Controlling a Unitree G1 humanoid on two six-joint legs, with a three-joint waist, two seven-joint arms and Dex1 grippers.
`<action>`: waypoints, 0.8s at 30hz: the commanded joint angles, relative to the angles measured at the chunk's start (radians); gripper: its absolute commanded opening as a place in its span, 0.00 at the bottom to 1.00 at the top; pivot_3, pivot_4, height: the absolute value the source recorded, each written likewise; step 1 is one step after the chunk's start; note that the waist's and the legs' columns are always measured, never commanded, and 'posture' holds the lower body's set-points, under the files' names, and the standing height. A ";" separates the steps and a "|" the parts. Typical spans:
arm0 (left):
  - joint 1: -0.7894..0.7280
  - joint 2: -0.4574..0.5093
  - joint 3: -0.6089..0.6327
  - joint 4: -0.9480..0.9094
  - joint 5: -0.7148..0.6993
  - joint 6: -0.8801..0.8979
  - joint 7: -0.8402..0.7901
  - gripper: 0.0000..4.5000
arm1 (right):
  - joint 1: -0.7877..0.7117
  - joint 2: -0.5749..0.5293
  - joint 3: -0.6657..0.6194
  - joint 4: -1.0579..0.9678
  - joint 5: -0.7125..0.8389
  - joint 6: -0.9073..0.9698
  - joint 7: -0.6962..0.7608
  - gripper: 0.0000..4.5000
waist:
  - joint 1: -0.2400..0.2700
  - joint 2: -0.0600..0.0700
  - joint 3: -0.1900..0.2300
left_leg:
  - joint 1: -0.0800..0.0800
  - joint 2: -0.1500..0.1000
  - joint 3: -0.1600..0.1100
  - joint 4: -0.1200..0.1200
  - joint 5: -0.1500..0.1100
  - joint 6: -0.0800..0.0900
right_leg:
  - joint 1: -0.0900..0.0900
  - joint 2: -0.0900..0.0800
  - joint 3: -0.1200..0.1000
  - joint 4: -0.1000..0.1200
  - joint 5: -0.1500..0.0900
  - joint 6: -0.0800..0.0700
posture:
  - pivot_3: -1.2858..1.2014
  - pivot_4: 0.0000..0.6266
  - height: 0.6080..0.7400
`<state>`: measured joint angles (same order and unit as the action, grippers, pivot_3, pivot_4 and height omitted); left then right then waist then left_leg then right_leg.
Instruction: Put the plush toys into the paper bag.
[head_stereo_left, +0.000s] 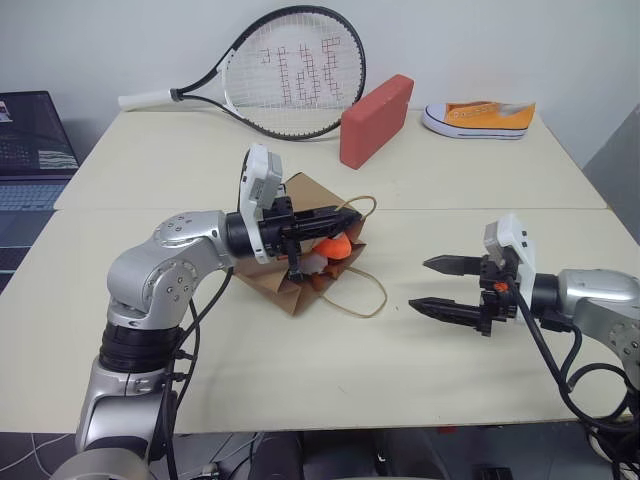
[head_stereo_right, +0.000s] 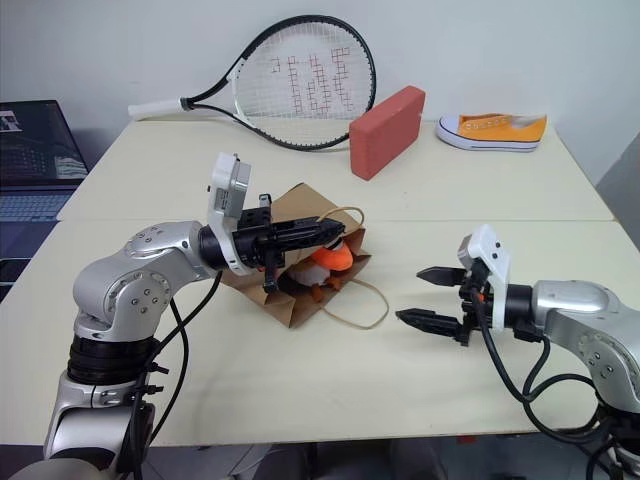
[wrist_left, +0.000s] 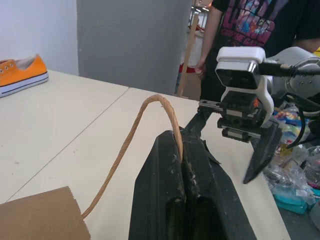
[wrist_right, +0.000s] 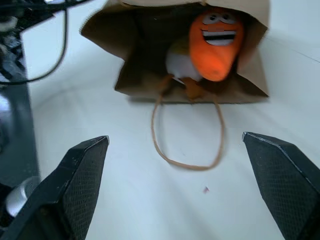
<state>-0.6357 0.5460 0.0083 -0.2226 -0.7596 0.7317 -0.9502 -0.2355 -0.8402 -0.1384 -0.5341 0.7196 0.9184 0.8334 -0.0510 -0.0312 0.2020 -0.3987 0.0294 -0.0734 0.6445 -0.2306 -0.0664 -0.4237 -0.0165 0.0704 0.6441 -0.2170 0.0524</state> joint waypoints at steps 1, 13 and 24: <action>-0.015 0.002 0.019 -0.007 0.003 -0.025 -0.006 0.00 | 0.014 0.026 0.084 0.037 -0.136 -0.140 -0.034 0.99 | -0.002 0.000 0.000 | 0.000 0.000 0.000 0.000 0.000 0.000 | 0.000 0.000 0.000 0.000 0.000 0.000 | 0.52 0.24 1.00; -0.024 0.006 0.019 -0.004 0.004 -0.031 -0.010 0.00 | -0.083 0.310 0.329 0.338 -0.394 -0.373 -0.135 0.99 | -0.006 0.000 0.000 | 0.000 0.000 0.000 0.000 0.000 0.000 | 0.000 0.000 0.000 0.001 0.002 0.003 | 0.52 0.24 1.00; -0.015 0.014 0.027 -0.013 0.004 -0.029 -0.005 0.00 | -0.132 0.397 0.394 0.454 -0.506 -0.443 -0.134 0.62 | -0.006 0.000 0.000 | 0.001 0.000 0.000 0.000 0.000 0.000 | 0.000 0.000 0.000 0.001 0.002 0.003 | 0.52 0.24 1.00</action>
<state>-0.6406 0.5500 0.0088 -0.2050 -0.7487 0.7157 -0.9525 -0.3506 -0.4463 0.2579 -0.0713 0.2178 0.4897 0.6970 -0.0574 -0.0312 0.2020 -0.3980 0.0294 -0.0737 0.6446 -0.2305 -0.0664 -0.4236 -0.0164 0.0704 0.6452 -0.2149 0.0557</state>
